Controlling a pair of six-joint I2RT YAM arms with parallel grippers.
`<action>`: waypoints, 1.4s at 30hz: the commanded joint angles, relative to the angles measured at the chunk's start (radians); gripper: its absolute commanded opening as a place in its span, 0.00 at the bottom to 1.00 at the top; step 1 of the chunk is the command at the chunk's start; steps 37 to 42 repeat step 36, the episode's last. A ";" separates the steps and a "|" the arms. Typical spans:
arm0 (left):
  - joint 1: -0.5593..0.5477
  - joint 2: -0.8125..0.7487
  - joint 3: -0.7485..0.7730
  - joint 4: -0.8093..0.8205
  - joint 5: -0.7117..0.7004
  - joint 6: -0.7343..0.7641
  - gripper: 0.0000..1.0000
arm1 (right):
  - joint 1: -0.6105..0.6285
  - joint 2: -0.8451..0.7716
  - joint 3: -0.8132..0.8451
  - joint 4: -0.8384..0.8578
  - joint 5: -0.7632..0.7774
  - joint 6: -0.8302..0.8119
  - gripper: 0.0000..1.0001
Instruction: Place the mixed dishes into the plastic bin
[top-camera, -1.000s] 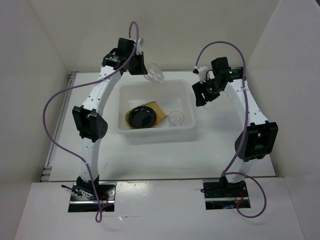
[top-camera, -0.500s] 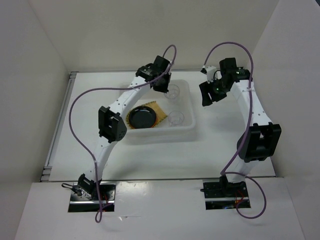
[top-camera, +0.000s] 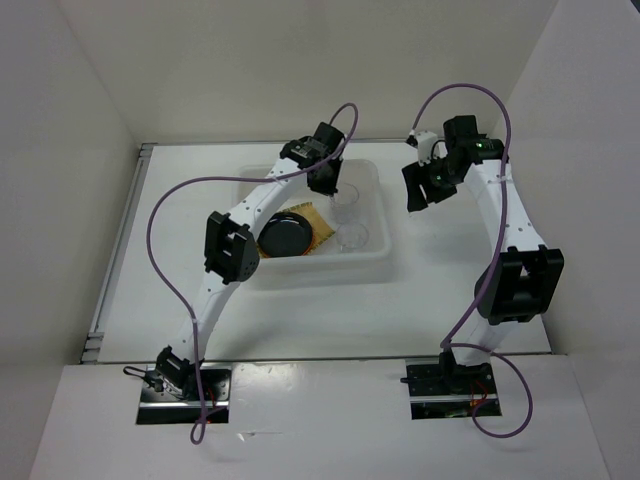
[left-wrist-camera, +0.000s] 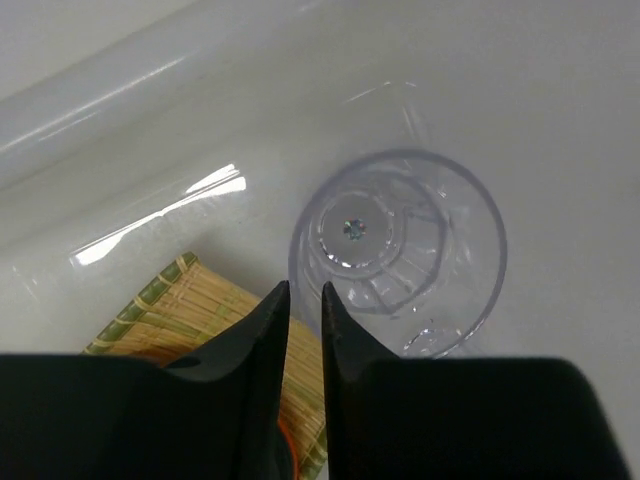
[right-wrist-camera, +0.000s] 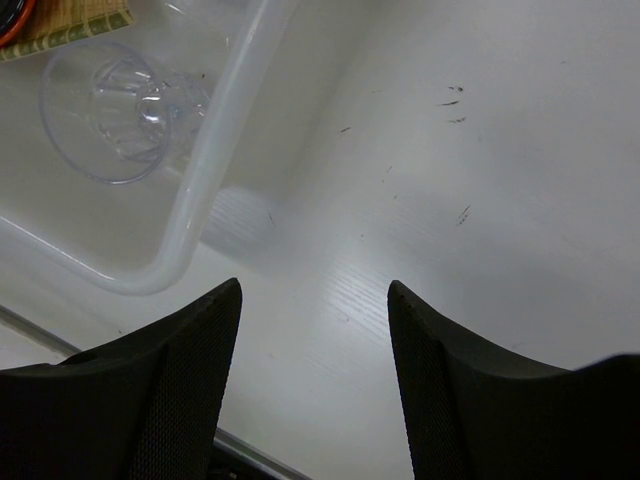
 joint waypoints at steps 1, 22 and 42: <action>0.001 0.010 0.039 0.017 -0.005 -0.001 0.28 | -0.013 -0.037 0.004 0.011 -0.022 -0.007 0.67; 0.260 -0.631 -0.153 -0.032 -0.248 -0.042 0.96 | -0.111 -0.080 0.064 0.031 -0.005 0.066 0.99; 0.515 -1.274 -1.185 0.242 0.035 -0.005 1.00 | -0.174 -0.096 -0.034 0.089 -0.071 0.109 0.99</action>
